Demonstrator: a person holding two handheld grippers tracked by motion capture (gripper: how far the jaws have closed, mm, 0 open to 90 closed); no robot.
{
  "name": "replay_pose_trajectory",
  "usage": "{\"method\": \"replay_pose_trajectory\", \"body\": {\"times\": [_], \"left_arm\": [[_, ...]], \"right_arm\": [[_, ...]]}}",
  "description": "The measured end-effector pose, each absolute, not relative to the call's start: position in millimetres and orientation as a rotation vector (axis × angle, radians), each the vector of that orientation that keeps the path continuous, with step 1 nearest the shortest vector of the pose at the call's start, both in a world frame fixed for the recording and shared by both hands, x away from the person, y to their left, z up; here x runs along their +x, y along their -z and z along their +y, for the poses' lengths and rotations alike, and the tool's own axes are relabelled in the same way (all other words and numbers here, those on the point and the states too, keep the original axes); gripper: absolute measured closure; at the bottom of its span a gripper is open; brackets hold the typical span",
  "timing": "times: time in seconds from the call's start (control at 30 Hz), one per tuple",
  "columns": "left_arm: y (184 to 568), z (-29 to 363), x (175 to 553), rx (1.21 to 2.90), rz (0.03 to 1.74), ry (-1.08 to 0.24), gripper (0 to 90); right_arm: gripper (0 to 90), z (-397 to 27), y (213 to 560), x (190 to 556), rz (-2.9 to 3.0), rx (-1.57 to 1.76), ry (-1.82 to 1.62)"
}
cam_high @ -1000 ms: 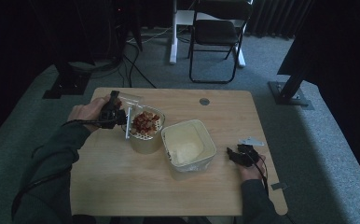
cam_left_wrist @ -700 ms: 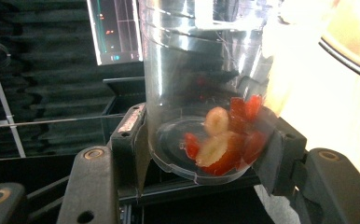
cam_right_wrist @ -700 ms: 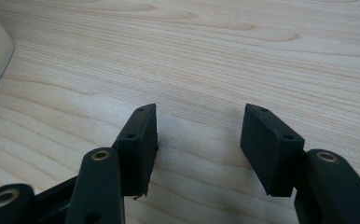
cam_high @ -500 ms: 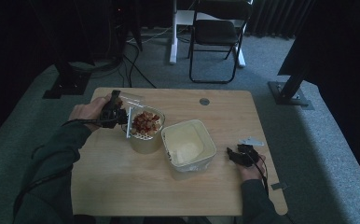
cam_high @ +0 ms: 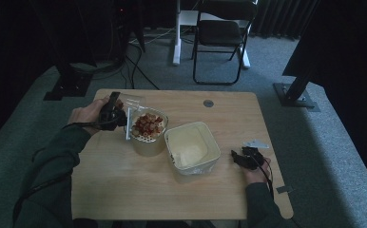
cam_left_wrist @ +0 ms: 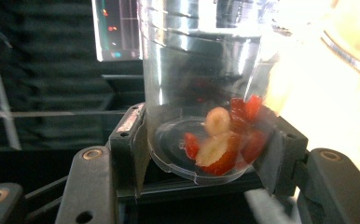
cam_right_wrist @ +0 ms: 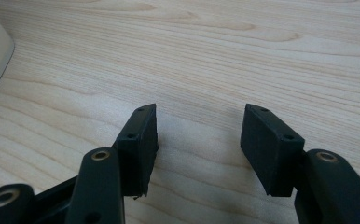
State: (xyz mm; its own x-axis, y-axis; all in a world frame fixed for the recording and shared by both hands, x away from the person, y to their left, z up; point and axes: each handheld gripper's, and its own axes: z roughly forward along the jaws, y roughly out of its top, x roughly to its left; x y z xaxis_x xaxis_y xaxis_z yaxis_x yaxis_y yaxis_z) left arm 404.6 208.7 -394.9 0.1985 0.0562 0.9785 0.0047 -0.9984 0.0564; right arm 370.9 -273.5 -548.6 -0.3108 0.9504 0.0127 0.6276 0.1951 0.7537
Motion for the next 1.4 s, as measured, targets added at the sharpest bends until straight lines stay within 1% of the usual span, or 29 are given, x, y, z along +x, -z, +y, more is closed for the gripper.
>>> {"method": "replay_pose_trajectory", "body": {"times": [0.07, 0.17, 0.27, 0.43, 0.47, 0.63, 0.9, 1.1, 1.23, 1.4], "left_arm": [[391.8, 210.2, 405.7, 2.370, 0.163, -1.877, 43.4], [390.6, 211.5, 407.3, 2.349, 0.254, -1.781, 43.3], [391.0, 211.7, 408.5, 2.349, 0.302, -1.717, 43.0], [388.8, 213.5, 411.7, 2.299, 0.420, -1.591, 42.7], [388.8, 213.5, 411.7, 2.299, 0.420, -1.591, 42.6], [384.3, 213.2, 413.9, 2.238, 0.518, -1.441, 42.5], [385.6, 213.2, 418.4, 2.186, 0.605, -1.295, 42.3], [383.4, 214.5, 417.2, 2.136, 0.657, -1.209, 42.3], [380.6, 218.4, 418.6, 2.055, 0.734, -1.098, 42.3], [379.8, 214.3, 416.1, 2.050, 0.734, -1.074, 42.0]], "right_arm": [[45.5, -273.6, 548.6, 370.9, 2.014, 1.468, -0.928], [45.5, -273.8, 548.7, 371.1, 2.014, 1.465, -0.928], [45.5, -273.7, 548.6, 371.0, 2.014, 1.467, -0.928], [45.5, -273.6, 548.6, 371.0, 2.014, 1.467, -0.928], [45.5, -273.6, 548.6, 371.0, 2.014, 1.467, -0.928], [45.5, -273.6, 548.6, 371.0, 2.014, 1.467, -0.929], [45.5, -273.9, 548.6, 371.5, 2.015, 1.468, -0.932], [45.3, -273.9, 548.7, 371.5, 2.016, 1.467, -0.932], [45.3, -273.8, 548.6, 371.5, 2.017, 1.468, -0.932], [45.2, -273.5, 548.5, 371.4, 2.017, 1.466, -0.927]]}}
